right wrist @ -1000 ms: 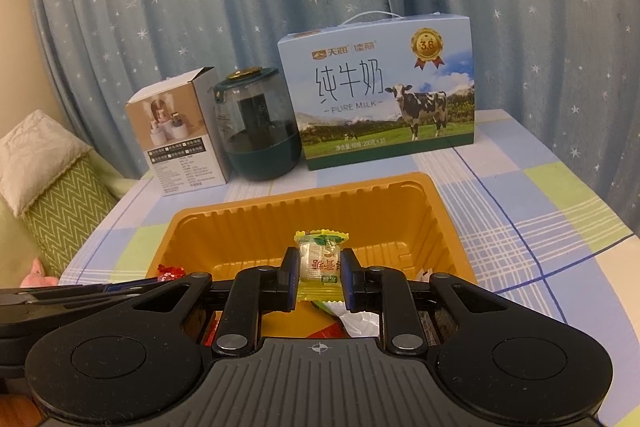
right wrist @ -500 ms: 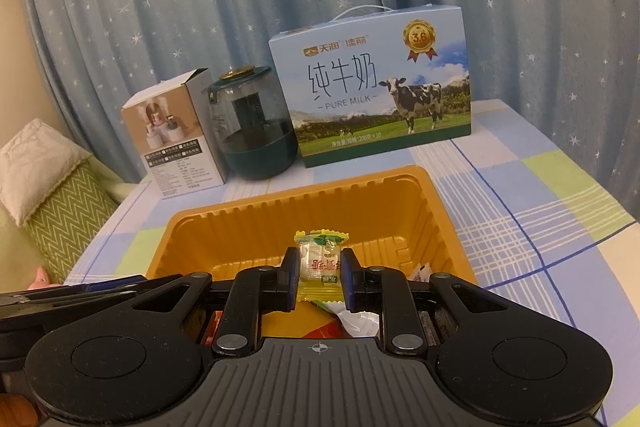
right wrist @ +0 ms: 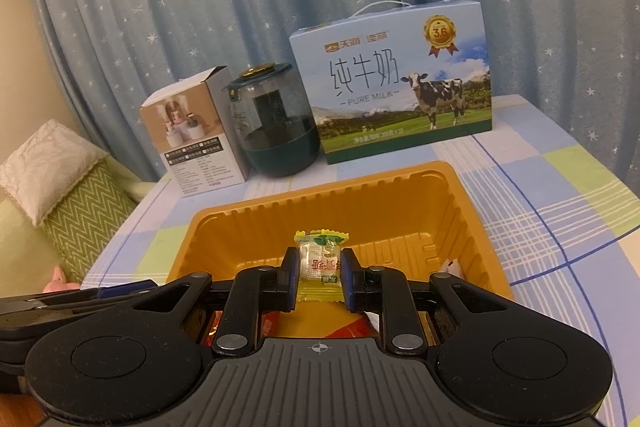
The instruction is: Organize snacks
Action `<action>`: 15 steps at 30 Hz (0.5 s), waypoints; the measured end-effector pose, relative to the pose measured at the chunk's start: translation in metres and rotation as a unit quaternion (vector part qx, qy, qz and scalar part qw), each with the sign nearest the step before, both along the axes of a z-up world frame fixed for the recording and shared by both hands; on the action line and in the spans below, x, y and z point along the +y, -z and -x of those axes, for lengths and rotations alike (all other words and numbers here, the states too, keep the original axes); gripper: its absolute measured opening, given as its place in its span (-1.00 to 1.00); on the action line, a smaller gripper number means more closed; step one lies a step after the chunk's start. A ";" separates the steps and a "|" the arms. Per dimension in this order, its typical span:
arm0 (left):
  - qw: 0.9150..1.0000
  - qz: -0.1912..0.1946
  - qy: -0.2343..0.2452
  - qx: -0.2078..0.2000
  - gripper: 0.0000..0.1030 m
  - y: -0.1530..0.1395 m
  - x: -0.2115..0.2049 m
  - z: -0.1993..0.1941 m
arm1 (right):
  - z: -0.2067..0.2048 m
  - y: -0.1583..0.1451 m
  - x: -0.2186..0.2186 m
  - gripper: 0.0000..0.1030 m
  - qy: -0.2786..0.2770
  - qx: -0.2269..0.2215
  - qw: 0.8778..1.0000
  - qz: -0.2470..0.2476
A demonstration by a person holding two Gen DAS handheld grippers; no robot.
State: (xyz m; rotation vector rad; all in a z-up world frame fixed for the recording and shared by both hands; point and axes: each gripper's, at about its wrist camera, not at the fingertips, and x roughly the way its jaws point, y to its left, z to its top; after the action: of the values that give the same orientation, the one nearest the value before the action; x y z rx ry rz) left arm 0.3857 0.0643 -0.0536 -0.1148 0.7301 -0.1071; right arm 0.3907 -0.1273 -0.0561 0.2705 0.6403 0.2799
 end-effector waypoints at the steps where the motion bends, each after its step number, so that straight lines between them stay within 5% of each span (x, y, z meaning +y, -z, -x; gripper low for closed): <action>1: 1.000 0.000 0.000 0.000 -0.23 0.000 0.001 0.000 | 0.000 0.000 0.000 -0.58 -0.001 0.000 1.000 -0.003; 5: 1.000 -0.002 -0.001 0.001 -0.20 0.001 0.002 0.001 | -0.001 0.000 0.001 -0.58 -0.005 0.000 1.000 -0.020; 8: 1.000 -0.005 -0.005 0.002 0.03 0.001 0.004 0.001 | -0.002 0.001 -0.001 -0.54 -0.018 -0.007 0.999 -0.044; 11: 1.000 -0.009 -0.012 0.002 0.24 0.002 0.007 0.001 | -0.002 0.000 -0.007 -0.04 -0.007 -0.012 0.998 -0.057; 15: 1.000 -0.015 -0.013 0.002 0.37 0.002 0.007 0.002 | -0.003 0.000 -0.016 0.00 0.014 -0.009 0.998 -0.066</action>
State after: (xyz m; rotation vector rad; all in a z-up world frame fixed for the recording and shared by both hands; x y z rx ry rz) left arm 0.3836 0.0716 -0.0558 -0.0961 0.7332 -0.0705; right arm 0.3939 -0.1429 -0.0559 0.4029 0.6007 0.2980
